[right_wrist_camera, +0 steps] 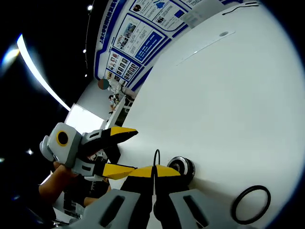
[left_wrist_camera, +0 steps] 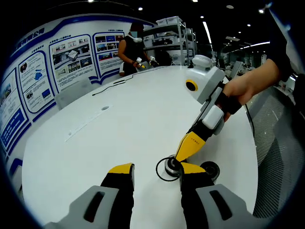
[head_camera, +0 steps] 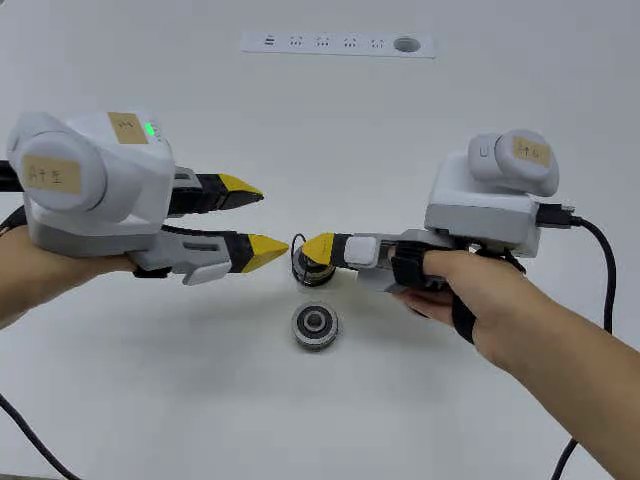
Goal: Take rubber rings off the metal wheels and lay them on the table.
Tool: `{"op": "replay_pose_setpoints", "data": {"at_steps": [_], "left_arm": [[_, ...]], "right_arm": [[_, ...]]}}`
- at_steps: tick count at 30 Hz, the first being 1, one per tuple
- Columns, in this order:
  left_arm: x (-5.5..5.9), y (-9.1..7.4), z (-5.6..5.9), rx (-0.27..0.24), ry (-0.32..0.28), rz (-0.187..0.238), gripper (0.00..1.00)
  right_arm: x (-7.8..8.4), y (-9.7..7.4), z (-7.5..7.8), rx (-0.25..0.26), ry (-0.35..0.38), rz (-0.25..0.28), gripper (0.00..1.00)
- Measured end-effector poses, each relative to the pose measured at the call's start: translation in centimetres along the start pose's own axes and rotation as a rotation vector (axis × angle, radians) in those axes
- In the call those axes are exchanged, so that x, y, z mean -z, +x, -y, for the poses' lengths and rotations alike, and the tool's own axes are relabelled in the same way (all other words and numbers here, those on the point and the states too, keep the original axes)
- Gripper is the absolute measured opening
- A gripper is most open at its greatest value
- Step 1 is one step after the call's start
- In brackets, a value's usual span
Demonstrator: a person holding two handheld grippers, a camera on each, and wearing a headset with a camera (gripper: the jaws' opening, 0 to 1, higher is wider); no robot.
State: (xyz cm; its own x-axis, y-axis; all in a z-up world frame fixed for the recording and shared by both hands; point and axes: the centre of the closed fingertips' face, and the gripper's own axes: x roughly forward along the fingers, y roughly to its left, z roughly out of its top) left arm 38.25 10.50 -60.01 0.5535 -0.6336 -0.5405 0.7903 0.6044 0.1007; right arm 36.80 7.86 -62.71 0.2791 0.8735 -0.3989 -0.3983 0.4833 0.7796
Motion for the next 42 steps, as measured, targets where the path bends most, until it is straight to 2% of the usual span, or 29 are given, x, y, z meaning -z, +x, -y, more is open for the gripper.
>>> {"op": "replay_pose_setpoints", "data": {"at_steps": [4, 9, 12, 15, 20, 26, 31, 42], "left_arm": [[-0.3, -0.4, -0.6, -0.039, -0.003, 0.018, 0.43], [-0.7, -0.5, -0.7, -0.05, -0.023, 0.036, 0.51], [-0.9, -0.7, -0.5, -0.045, -0.04, 0.051, 0.54], [-1.1, -0.9, -0.4, -0.048, -0.044, 0.06, 0.6], [-1.4, -1.3, -0.2, -0.047, -0.068, 0.083, 0.65], [-1.5, -1.9, -0.4, -0.071, -0.101, 0.11, 0.67], [-1.4, -2.2, -0.4, -0.079, -0.113, 0.113, 0.69], [-1.4, -2.0, -0.1, -0.077, -0.118, 0.115, 0.68]], "right_arm": [[-0.6, -0.4, -0.9, -0.035, 0.029, 0.021, 0.01], [-1.8, -1.5, -1.2, -0.053, 0.065, 0.063, 0.01], [-2.7, -2.6, -1.1, -0.067, 0.115, 0.102, 0.01], [-3.2, -4.1, -0.3, -0.058, 0.145, 0.135, 0.01], [-3.0, -6.6, 1.8, -0.013, 0.188, 0.173, 0.01], [-1.9, -9.0, 4.0, 0.03, 0.243, 0.199, 0.01], [-1.1, -10.1, 5.3, 0.057, 0.288, 0.213, 0.01], [1.2, -11.3, 7.8, 0.168, 0.333, 0.196, 0.02]]}}
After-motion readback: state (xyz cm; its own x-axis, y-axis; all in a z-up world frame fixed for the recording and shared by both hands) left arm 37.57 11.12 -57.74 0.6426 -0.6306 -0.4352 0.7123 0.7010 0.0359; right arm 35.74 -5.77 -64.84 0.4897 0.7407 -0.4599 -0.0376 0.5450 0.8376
